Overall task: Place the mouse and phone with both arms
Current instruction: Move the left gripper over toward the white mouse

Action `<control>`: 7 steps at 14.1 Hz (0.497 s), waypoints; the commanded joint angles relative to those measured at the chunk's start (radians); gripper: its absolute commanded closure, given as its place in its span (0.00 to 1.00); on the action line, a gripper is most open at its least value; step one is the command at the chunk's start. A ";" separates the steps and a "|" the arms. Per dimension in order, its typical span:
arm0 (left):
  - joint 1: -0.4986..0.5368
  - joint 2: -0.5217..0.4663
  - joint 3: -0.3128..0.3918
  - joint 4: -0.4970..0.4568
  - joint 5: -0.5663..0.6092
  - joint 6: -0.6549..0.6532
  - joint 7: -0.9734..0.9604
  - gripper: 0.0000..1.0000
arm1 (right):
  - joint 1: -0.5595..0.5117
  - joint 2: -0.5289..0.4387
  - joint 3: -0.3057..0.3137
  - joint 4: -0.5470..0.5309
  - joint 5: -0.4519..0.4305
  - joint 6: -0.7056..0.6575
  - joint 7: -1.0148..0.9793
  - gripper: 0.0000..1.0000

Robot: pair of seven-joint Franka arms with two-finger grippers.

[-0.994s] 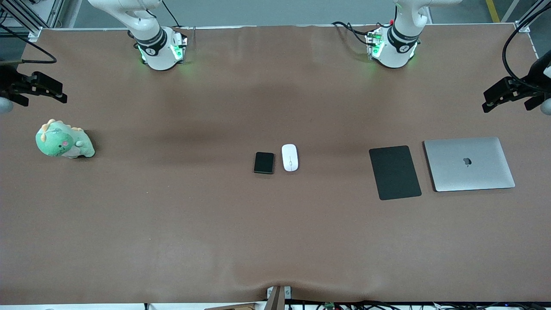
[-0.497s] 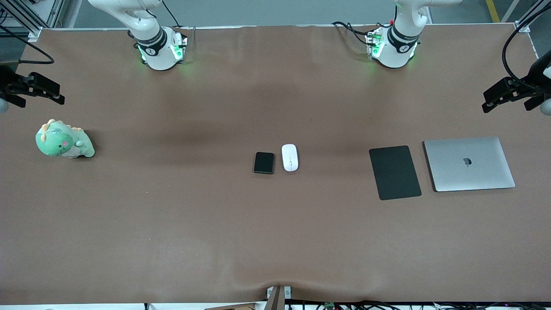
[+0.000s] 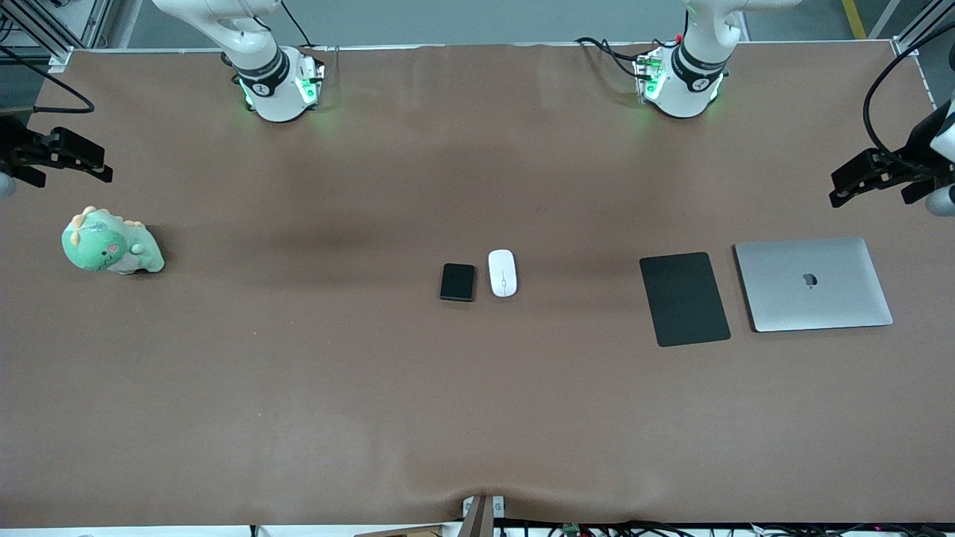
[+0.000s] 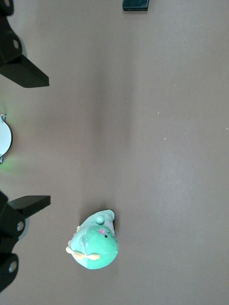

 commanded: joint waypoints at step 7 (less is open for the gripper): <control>-0.034 0.144 -0.045 0.018 -0.069 0.048 -0.033 0.00 | 0.001 -0.002 -0.006 -0.002 0.007 0.004 -0.001 0.00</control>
